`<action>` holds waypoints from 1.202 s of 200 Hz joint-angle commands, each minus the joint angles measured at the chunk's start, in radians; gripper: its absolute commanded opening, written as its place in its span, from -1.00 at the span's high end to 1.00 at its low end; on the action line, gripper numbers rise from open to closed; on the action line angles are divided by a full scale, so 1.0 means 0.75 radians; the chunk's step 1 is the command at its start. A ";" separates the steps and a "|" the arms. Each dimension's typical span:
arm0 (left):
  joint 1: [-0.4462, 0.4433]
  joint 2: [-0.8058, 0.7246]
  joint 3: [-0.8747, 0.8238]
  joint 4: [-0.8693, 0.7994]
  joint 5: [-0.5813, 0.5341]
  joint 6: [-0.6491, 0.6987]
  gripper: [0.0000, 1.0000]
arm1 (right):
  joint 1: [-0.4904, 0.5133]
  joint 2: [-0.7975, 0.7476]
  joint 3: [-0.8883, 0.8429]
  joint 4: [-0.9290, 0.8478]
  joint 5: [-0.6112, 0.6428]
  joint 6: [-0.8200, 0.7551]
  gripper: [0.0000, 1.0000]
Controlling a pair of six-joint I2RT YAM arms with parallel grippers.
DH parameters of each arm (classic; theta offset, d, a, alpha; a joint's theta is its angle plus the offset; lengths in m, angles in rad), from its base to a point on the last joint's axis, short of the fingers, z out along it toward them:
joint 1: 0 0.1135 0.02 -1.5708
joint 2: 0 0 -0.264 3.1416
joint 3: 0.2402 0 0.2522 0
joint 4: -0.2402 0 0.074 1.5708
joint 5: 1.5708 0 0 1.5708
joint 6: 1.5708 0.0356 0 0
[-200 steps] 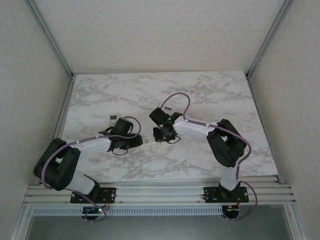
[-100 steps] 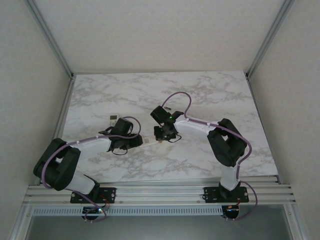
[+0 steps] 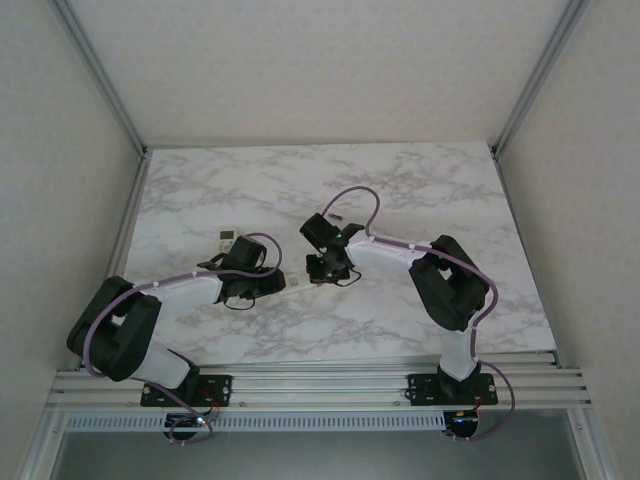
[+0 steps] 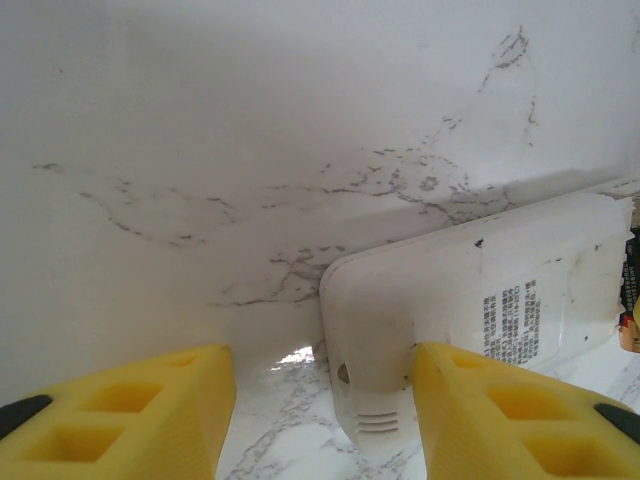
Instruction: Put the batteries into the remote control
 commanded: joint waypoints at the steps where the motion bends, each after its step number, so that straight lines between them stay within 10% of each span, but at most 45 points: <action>1: -0.020 0.070 0.009 0.119 -0.018 0.022 0.00 | -0.005 0.034 0.001 0.036 0.002 -0.031 0.72; 240: -0.025 0.078 0.006 0.116 -0.027 0.022 0.01 | 0.000 -0.079 -0.261 0.785 0.059 -0.240 0.90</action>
